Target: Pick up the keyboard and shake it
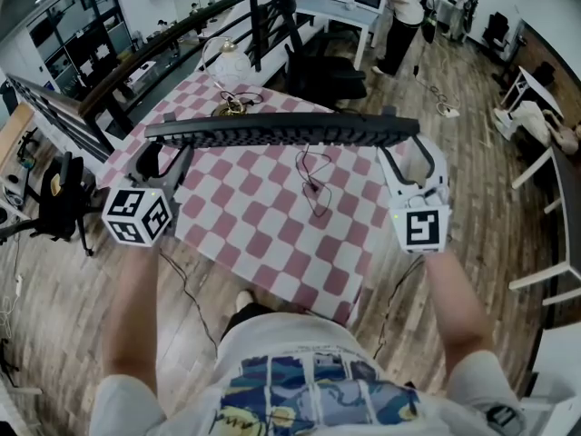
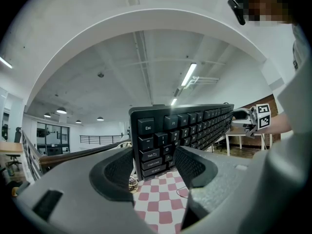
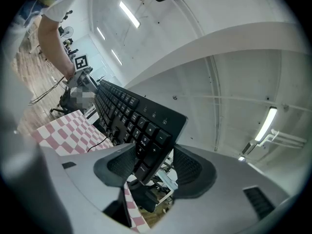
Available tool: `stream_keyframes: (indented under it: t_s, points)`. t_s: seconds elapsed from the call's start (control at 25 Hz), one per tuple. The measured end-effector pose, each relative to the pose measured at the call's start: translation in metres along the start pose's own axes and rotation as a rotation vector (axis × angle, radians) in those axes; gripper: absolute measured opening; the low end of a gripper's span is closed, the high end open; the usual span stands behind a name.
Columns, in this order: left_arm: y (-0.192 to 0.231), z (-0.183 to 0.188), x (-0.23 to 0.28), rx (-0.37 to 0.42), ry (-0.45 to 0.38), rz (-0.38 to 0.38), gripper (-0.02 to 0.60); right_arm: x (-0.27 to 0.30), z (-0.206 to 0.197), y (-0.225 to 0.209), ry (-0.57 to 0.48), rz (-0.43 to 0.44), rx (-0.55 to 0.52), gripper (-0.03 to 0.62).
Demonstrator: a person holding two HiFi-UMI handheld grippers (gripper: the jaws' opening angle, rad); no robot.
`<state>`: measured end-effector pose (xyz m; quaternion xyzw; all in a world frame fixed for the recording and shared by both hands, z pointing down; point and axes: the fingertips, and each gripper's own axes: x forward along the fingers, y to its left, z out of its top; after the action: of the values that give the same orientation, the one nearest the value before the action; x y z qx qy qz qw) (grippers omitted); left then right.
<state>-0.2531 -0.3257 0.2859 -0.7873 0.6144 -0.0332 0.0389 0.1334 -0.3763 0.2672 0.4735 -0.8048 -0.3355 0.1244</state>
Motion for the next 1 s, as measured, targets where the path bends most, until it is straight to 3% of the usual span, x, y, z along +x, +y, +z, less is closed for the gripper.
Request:
stream_keyframes:
  t_s: [1.0]
  points:
    - [-0.002,-0.004,0.012,-0.004,-0.002,-0.004,0.265,0.006,-0.011,-0.003,0.010,-0.006,0.007,0.238]
